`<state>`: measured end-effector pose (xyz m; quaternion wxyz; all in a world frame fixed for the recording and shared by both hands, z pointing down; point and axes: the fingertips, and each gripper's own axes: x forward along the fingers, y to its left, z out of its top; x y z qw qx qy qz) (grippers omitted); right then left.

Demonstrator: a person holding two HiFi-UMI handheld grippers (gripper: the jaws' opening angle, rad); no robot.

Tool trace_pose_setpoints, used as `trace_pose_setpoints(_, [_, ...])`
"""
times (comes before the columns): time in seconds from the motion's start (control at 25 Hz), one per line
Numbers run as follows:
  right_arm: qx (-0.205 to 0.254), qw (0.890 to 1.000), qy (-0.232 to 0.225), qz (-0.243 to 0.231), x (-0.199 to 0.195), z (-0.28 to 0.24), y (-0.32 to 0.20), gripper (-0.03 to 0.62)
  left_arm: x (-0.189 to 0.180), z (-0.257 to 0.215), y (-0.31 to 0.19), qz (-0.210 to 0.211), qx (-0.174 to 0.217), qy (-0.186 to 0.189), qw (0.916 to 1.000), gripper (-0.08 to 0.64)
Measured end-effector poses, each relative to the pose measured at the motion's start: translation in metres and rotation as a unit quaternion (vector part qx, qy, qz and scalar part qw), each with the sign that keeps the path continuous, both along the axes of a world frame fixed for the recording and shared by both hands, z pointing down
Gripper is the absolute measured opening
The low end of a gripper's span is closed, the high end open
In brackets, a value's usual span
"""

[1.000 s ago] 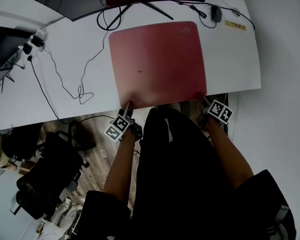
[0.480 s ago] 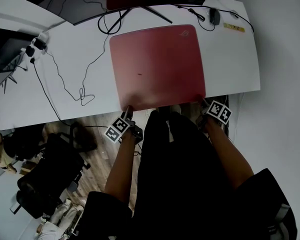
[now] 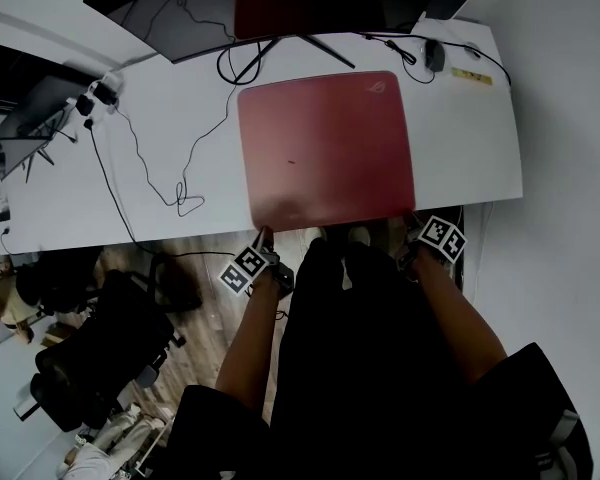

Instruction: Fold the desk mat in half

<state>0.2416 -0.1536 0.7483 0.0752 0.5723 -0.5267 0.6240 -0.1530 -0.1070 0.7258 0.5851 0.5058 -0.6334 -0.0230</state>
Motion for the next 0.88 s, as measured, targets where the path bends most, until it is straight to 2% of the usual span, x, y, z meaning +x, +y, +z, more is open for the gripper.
trace_pose_setpoints(0.6, [0.048,0.998,-0.035,-0.021,-0.002,-0.034,-0.006,0.015,0.005,-0.033,-0.008,-0.003,0.037,0.021,0.9991,0.031])
trace_pose_setpoints(0.88, [0.075,0.996,-0.050,-0.009,-0.003,-0.055,-0.016,0.015,0.002,-0.055,-0.019,-0.004,0.057,0.030,0.9979,0.031])
